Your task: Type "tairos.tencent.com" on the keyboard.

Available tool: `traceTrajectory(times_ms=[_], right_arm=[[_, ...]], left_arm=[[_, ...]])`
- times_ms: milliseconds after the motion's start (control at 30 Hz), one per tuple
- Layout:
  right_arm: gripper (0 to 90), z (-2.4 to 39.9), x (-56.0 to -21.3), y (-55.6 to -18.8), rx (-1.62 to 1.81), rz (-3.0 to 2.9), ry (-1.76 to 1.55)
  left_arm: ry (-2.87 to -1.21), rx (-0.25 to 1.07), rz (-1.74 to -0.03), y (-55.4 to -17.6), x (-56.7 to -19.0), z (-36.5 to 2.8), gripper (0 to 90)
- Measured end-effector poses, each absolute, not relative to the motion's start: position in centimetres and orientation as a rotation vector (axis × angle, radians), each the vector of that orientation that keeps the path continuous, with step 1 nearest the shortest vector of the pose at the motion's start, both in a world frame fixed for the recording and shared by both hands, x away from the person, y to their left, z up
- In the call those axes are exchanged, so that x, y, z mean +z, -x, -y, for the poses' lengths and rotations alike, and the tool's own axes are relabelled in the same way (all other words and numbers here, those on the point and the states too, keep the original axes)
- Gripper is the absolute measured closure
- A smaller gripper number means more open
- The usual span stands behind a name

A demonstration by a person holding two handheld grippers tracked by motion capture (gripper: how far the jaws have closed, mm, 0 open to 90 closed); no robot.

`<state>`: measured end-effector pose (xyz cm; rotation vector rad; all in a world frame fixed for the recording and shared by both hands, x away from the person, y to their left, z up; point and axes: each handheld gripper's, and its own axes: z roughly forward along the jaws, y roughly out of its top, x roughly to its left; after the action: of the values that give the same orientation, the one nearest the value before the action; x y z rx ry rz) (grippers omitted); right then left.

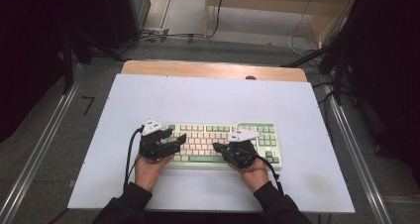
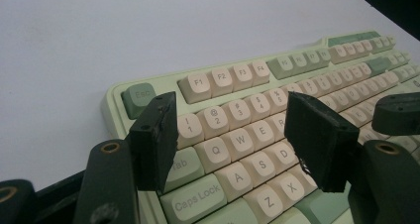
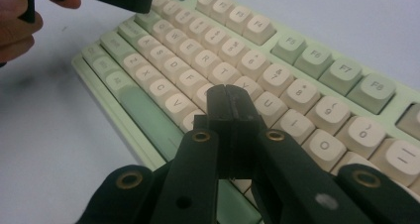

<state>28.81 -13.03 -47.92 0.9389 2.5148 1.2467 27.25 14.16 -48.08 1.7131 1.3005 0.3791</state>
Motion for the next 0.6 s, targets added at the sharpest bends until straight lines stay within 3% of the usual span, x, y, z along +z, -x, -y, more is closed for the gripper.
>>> traceTrajectory(times_ms=[600], right_arm=[[87.8,12.33,-48.91,-28.96,1.185,-2.554,-0.927]], left_arm=[[-1.708,0.377,-1.302,-27.07,-48.07,-14.23,38.2]])
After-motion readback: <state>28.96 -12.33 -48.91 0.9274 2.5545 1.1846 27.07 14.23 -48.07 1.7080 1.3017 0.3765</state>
